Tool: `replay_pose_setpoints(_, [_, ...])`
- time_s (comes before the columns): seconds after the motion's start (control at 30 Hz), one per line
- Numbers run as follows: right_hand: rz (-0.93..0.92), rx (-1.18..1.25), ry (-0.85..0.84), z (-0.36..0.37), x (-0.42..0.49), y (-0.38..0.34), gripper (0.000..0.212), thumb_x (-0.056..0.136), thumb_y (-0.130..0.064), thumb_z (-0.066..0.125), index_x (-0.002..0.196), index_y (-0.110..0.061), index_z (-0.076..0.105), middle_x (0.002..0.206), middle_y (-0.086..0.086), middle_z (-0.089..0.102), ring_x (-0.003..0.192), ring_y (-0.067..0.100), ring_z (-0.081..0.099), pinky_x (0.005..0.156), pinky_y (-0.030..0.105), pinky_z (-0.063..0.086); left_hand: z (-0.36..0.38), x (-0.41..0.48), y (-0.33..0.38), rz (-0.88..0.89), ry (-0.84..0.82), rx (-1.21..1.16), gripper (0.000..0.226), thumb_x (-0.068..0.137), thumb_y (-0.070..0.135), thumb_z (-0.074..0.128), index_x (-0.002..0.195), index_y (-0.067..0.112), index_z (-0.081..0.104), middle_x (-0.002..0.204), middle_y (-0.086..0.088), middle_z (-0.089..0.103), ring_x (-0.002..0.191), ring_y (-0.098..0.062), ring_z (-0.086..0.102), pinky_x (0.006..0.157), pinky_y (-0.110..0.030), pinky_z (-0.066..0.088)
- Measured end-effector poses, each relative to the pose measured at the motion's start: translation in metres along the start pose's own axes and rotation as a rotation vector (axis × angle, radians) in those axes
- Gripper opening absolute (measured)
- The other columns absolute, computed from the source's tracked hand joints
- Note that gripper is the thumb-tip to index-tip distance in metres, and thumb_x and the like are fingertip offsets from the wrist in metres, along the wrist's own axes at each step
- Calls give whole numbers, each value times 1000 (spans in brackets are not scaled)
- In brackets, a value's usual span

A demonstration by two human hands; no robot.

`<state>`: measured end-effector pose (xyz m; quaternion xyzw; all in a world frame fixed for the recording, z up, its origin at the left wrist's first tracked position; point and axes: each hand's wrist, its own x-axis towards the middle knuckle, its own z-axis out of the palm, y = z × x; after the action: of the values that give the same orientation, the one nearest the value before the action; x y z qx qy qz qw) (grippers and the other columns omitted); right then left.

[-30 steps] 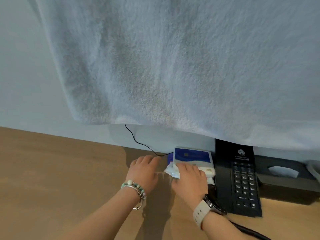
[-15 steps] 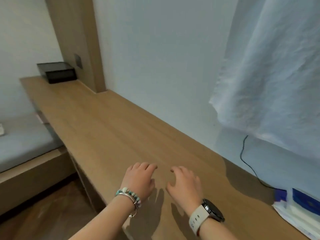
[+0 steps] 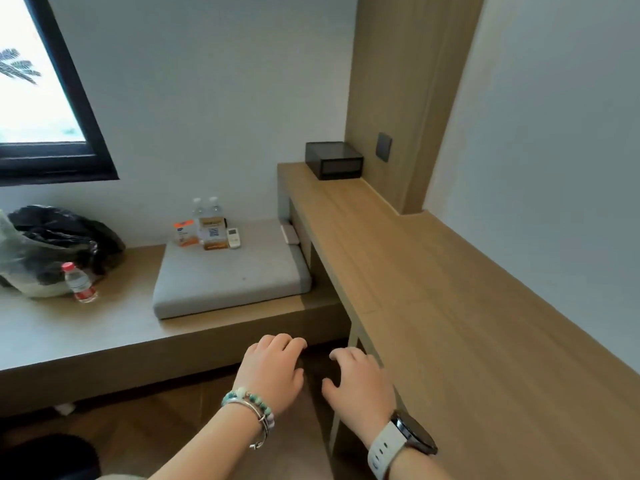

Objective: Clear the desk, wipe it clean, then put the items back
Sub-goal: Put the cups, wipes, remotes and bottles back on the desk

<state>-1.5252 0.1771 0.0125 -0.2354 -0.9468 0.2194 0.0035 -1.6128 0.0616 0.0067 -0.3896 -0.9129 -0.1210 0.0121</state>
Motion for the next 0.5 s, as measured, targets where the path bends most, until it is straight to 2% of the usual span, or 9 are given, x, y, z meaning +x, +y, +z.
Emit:
replay_pose_setpoints(0.13, [-82, -24, -50, 15, 58, -34, 43, 93, -38, 47, 135, -31, 42, 139, -11, 44, 127, 12, 40, 103, 30, 35, 1, 25, -54, -94, 5, -34, 44, 92, 30, 47, 136, 26, 44, 133, 6, 47, 126, -17, 41, 103, -29, 33])
replay_pose_setpoints(0.37, [-160, -24, -109, 27, 186, -62, 44, 93, -37, 47, 136, -29, 41, 141, -9, 42, 127, 14, 40, 101, 30, 34, 6, 117, -130, -215, 17, 33, 44, 94, 32, 44, 138, 29, 38, 139, 9, 41, 131, -14, 34, 107, -28, 29])
replay_pose_setpoints(0.47, [-178, -10, -140, 28, 248, -70, 44, 93, -36, 46, 136, -29, 42, 139, -10, 42, 126, 13, 40, 100, 30, 35, 7, 162, -158, -271, -21, 44, 45, 91, 33, 49, 135, 28, 42, 134, 9, 45, 126, -14, 40, 103, -28, 34])
replay_pose_setpoints(0.5, [-182, -7, -153, 29, 268, -73, 43, 92, -35, 45, 135, -29, 42, 139, -10, 43, 125, 13, 40, 100, 30, 35, 5, 177, -166, -299, -30, 52, 44, 86, 34, 57, 130, 28, 49, 127, 9, 51, 120, -15, 46, 98, -28, 39])
